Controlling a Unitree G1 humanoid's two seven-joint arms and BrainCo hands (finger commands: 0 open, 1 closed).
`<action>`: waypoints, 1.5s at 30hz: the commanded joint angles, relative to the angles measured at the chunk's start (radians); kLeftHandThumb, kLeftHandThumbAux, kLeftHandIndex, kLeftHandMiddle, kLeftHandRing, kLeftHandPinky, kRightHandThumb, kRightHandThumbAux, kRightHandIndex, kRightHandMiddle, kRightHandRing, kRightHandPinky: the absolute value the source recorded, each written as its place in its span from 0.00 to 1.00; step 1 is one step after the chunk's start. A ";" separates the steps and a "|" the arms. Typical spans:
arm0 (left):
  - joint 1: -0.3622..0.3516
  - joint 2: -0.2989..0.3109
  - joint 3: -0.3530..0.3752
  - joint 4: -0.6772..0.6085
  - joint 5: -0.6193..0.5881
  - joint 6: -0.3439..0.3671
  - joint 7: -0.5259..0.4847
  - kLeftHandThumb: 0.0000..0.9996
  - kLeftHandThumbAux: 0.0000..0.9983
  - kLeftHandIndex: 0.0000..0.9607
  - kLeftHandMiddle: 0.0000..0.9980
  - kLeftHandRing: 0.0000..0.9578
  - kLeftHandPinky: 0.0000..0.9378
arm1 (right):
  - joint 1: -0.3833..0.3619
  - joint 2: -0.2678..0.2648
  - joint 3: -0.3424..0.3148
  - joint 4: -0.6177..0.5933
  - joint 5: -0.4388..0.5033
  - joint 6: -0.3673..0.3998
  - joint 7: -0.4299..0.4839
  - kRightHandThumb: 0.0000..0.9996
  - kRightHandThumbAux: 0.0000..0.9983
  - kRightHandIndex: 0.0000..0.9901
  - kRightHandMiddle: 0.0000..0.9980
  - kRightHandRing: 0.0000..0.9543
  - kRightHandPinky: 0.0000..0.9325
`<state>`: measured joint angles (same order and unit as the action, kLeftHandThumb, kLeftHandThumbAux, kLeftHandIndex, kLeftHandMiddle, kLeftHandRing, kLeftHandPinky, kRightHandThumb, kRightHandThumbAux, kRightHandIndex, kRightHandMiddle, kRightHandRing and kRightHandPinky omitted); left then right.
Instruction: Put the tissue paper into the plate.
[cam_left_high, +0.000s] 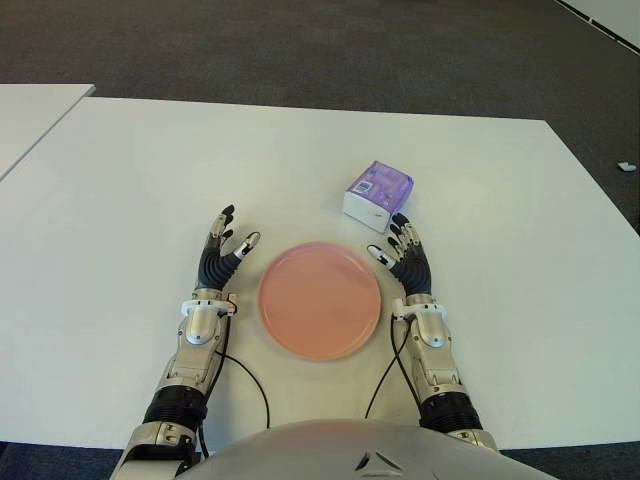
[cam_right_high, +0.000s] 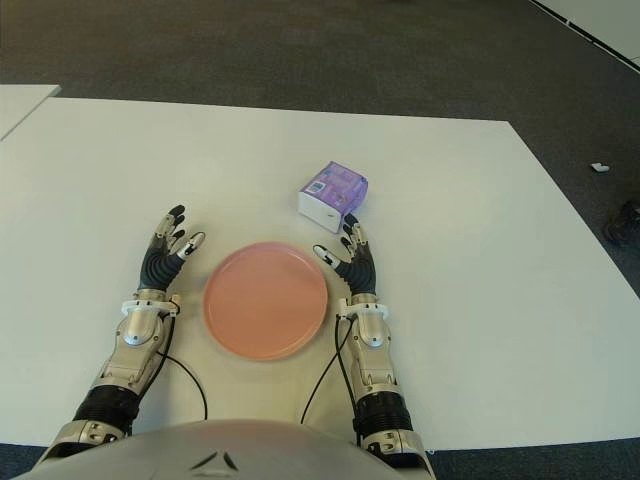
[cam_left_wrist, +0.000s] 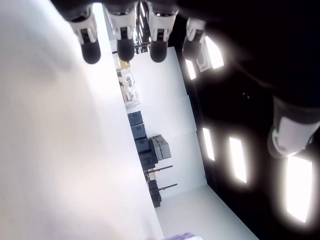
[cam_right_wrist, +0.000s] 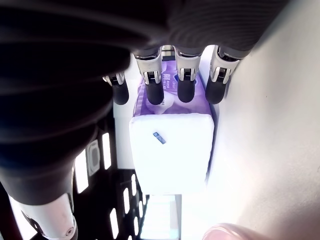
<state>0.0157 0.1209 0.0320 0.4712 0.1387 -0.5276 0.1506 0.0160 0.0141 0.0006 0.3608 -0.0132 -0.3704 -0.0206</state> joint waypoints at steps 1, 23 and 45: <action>0.037 -0.003 -0.001 0.038 0.007 -0.005 0.004 0.00 0.49 0.00 0.00 0.00 0.00 | 0.085 0.001 0.002 0.068 -0.008 0.078 -0.002 0.00 0.76 0.00 0.00 0.00 0.00; 0.030 -0.009 -0.004 0.051 0.021 -0.008 0.028 0.00 0.51 0.00 0.00 0.00 0.00 | 0.076 -0.009 0.000 0.084 -0.015 0.095 -0.006 0.00 0.76 0.00 0.00 0.00 0.00; 0.013 -0.020 -0.004 0.074 0.024 -0.003 0.046 0.00 0.50 0.00 0.00 0.00 0.00 | 0.024 0.137 -0.043 -0.364 -0.422 0.341 -0.665 0.15 0.70 0.00 0.00 0.00 0.00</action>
<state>0.0001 0.1134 0.0303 0.4836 0.1481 -0.5312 0.1782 0.0726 0.0615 -0.0256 0.0481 -0.3949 -0.0703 -0.5961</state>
